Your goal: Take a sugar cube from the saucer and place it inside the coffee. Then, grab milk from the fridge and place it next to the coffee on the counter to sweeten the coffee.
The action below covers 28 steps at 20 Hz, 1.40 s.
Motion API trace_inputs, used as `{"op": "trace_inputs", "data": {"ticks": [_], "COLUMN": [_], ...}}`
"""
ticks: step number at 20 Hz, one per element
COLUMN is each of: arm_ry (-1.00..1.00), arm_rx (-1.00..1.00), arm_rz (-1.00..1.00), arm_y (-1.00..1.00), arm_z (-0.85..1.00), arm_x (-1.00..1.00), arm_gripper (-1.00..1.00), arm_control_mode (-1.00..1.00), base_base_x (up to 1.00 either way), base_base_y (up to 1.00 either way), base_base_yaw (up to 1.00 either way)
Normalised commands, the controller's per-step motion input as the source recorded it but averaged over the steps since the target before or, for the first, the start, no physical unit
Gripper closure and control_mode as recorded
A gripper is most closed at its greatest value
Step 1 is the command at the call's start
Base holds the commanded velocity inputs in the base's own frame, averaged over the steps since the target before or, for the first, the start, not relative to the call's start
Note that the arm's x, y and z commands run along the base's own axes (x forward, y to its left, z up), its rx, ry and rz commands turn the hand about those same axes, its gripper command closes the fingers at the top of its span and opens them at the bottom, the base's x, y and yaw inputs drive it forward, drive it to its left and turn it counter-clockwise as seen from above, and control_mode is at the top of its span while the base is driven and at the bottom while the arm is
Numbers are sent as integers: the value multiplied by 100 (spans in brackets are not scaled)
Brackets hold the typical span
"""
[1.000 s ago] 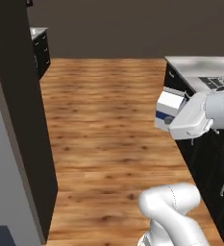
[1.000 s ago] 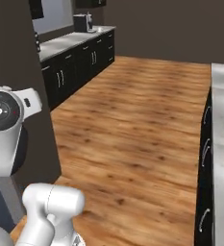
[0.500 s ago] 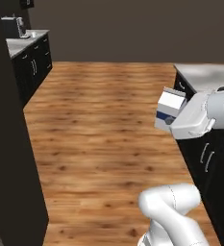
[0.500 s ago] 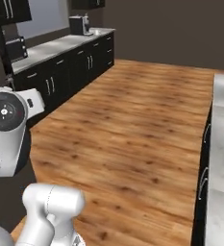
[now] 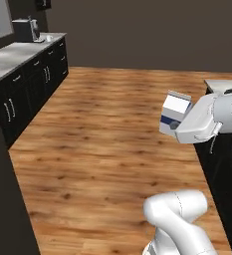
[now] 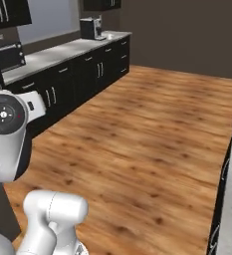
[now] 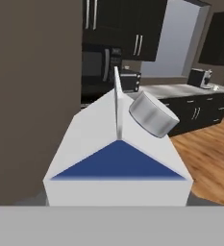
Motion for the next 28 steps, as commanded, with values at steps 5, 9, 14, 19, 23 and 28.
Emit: {"op": "trace_inputs", "data": {"ticks": [5, 9, 14, 19, 23, 28], "arm_ry": [0, 0, 0, 0, 0, 0], "arm_rx": [0, 0, 0, 0, 0, 0], "arm_rz": [0, 0, 0, 0, 0, 0], "arm_y": [0, 0, 0, 0, 0, 0], "arm_z": [0, 0, 0, 0, 0, 0], "arm_x": [0, 0, 0, 0, 0, 0], "arm_gripper": [100, 100, 100, 100, 100, 100], "arm_control_mode": [100, 100, 100, 100, 100, 100], "base_base_x": [100, 100, 100, 100, 100, 100], "base_base_y": [-76, -81, -79, -75, -74, -81], "base_base_yaw": [23, 24, 25, 28, 31, 30]}}
